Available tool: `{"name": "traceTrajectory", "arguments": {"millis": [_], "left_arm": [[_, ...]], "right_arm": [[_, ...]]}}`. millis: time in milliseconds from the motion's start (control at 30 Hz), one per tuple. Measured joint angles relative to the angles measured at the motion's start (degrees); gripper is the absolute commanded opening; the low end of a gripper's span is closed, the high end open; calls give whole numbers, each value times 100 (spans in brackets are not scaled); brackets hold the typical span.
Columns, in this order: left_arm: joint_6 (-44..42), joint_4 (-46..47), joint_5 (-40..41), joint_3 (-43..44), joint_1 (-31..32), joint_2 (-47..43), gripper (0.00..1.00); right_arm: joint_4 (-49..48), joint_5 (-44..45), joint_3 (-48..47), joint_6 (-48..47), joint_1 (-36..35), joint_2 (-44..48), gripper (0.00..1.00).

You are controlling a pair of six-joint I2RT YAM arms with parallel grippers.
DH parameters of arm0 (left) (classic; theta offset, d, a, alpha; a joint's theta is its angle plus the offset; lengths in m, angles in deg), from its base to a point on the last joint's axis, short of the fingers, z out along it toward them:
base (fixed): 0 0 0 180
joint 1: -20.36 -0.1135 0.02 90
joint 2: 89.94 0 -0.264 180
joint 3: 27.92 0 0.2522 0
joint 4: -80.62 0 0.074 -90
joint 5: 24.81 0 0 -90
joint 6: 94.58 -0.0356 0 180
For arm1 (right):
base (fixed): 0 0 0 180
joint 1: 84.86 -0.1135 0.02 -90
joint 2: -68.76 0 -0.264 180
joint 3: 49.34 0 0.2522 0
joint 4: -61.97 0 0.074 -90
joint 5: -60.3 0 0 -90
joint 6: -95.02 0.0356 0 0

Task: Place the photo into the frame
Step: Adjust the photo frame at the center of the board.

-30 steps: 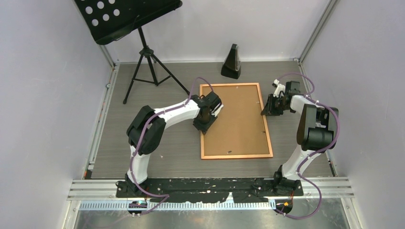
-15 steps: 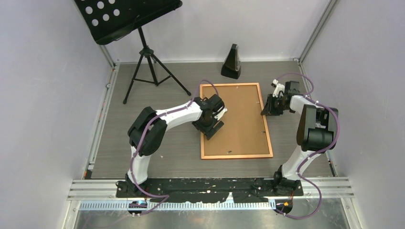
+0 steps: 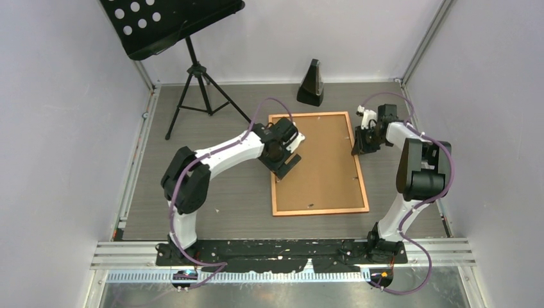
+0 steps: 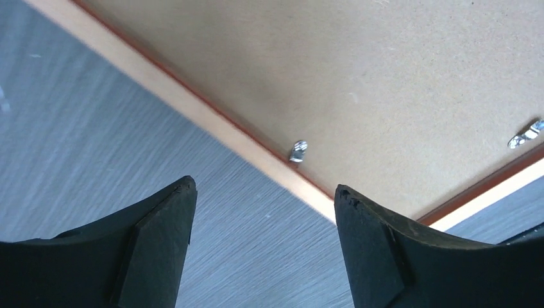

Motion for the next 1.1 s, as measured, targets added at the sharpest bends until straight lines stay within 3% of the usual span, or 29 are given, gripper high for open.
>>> {"name": "traceTrajectory", "arguments": {"millis": [367, 733, 1100], "left_arm": [[-203, -17, 109, 63, -675, -852, 94], [-380, -42, 337, 63, -892, -1016, 95], [-481, -31, 470, 37, -1014, -1272, 96]], "right_arm": [[1023, 466, -909, -1305, -7, -474, 6], [1755, 868, -1552, -2721, -164, -802, 5], [1897, 1169, -1908, -3716, -1108, -968, 5]]}}
